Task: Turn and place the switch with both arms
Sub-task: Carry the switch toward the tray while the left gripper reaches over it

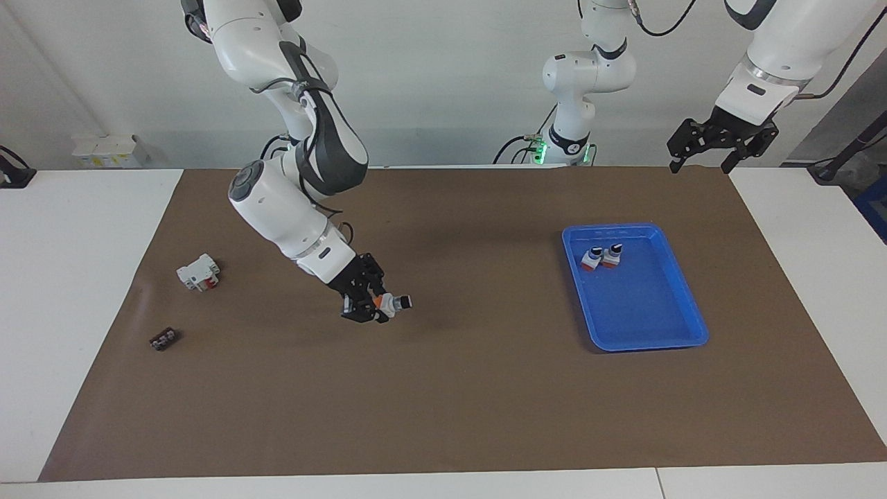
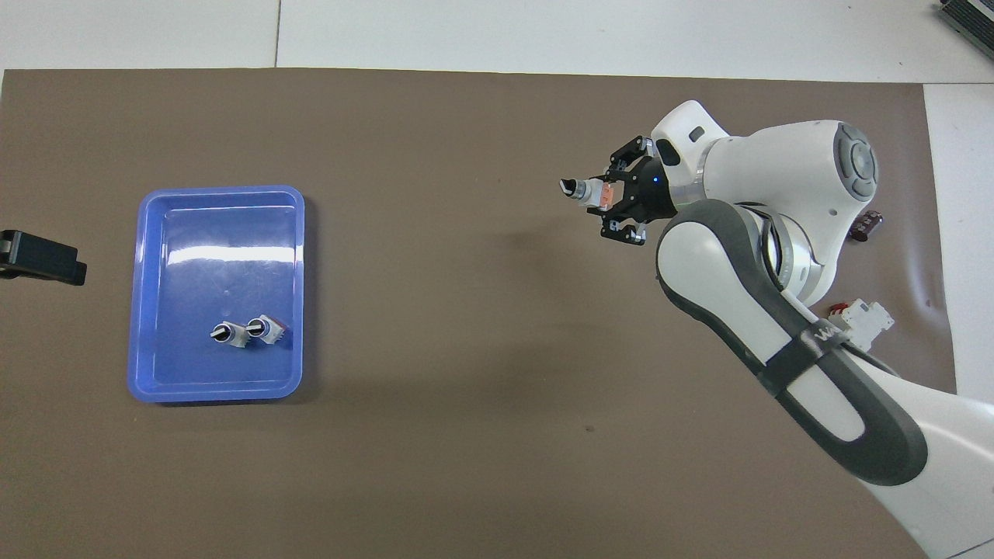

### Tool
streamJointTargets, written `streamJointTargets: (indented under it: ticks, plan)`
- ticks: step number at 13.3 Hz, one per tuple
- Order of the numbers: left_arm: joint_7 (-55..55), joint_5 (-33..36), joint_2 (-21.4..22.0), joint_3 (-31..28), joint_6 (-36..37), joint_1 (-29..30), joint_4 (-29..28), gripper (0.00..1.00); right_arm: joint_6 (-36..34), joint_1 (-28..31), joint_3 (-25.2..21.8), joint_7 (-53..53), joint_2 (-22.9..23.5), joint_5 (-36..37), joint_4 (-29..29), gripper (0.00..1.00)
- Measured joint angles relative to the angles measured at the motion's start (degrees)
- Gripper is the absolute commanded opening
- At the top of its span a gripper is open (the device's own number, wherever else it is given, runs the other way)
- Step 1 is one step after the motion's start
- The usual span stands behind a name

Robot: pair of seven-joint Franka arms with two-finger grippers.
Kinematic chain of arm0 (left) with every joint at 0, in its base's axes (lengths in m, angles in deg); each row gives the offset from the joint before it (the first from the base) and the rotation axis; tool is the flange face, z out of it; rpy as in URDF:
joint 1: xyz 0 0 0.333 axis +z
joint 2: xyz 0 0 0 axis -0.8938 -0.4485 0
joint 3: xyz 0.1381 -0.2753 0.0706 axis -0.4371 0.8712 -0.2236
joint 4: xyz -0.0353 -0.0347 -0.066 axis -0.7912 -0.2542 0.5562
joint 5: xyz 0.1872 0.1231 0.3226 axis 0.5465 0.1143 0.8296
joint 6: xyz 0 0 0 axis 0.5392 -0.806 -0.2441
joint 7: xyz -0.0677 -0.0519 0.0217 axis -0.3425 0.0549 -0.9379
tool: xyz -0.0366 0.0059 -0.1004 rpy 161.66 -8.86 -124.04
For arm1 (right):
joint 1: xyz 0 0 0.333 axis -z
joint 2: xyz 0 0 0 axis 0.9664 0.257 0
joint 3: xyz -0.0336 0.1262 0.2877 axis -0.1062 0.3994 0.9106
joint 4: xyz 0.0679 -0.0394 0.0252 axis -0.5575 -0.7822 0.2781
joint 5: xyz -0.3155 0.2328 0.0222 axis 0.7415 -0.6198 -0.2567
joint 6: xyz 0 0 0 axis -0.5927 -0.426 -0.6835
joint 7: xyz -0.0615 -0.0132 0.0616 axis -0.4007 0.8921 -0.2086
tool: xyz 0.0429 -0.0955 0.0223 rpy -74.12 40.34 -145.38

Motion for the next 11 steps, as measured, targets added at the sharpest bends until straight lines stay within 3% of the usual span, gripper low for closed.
streamJointTargets:
  ticks: [5, 11]
  plan:
    - [-3.1, -0.2, 1.6, 0.7, -2.6, -4.7, -3.5, 1.00, 0.0, -1.2, 6.4, -9.7, -4.8, -1.3, 2.4, 0.00]
    - [-4.4, -6.1, 2.2, 0.6, -6.2, -7.3, -5.3, 1.00, -0.5, -8.0, 6.7, -15.2, -9.2, -1.3, 2.7, 0.00]
